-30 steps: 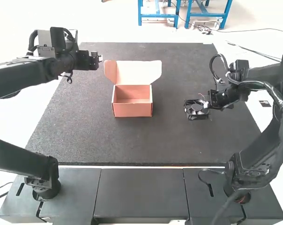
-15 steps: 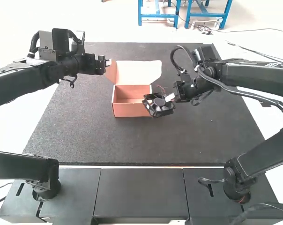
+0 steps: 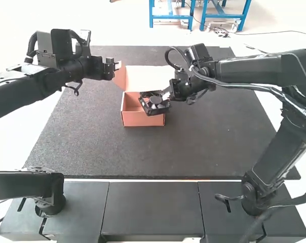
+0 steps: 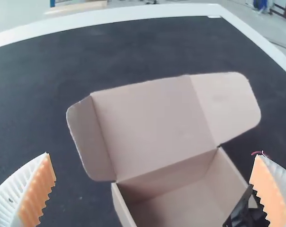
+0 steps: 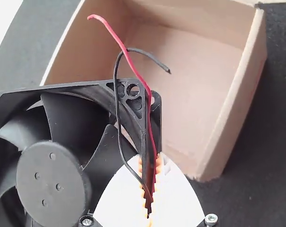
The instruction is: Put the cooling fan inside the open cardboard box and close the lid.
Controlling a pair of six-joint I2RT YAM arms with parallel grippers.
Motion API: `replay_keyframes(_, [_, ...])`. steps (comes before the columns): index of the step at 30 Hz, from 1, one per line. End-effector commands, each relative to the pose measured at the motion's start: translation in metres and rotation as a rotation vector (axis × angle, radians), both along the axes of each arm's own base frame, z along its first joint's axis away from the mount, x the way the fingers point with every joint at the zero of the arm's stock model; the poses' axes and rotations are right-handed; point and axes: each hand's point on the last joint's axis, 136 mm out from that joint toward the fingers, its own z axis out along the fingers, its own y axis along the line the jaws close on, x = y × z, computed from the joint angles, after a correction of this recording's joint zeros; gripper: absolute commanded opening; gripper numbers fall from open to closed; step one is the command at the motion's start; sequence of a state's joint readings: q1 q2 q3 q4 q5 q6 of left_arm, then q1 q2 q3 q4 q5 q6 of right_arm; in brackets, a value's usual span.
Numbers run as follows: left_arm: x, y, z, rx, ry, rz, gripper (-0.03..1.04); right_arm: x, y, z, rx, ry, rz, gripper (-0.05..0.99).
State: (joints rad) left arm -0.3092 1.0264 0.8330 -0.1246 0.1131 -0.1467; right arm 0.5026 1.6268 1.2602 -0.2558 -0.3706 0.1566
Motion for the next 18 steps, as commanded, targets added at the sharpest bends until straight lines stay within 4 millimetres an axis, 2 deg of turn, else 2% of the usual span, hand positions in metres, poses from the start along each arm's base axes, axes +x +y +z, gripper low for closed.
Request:
replay_keyframes(1, [0.001,0.013,0.000,0.005,-0.016,0.061,0.97,0.020,0.024,0.026,0.037,-0.061,0.002,-0.02])
replay_keyframes(4, [0.004,0.021,-0.003,0.010,-0.014,0.088,0.97,0.032,0.040,0.030,0.040,-0.074,0.018,-0.02])
replay_keyframes(10, [0.008,0.033,-0.003,0.013,-0.018,0.126,0.97,0.046,0.061,0.019,0.028,-0.069,0.039,-0.02])
replay_keyframes(13, [0.009,0.038,-0.002,0.012,-0.019,0.139,0.97,0.052,0.064,0.008,0.005,-0.066,0.043,-0.02])
replay_keyframes(18, [0.010,0.043,-0.005,0.017,-0.013,0.154,0.97,0.058,0.060,-0.014,-0.031,-0.051,0.048,-0.02])
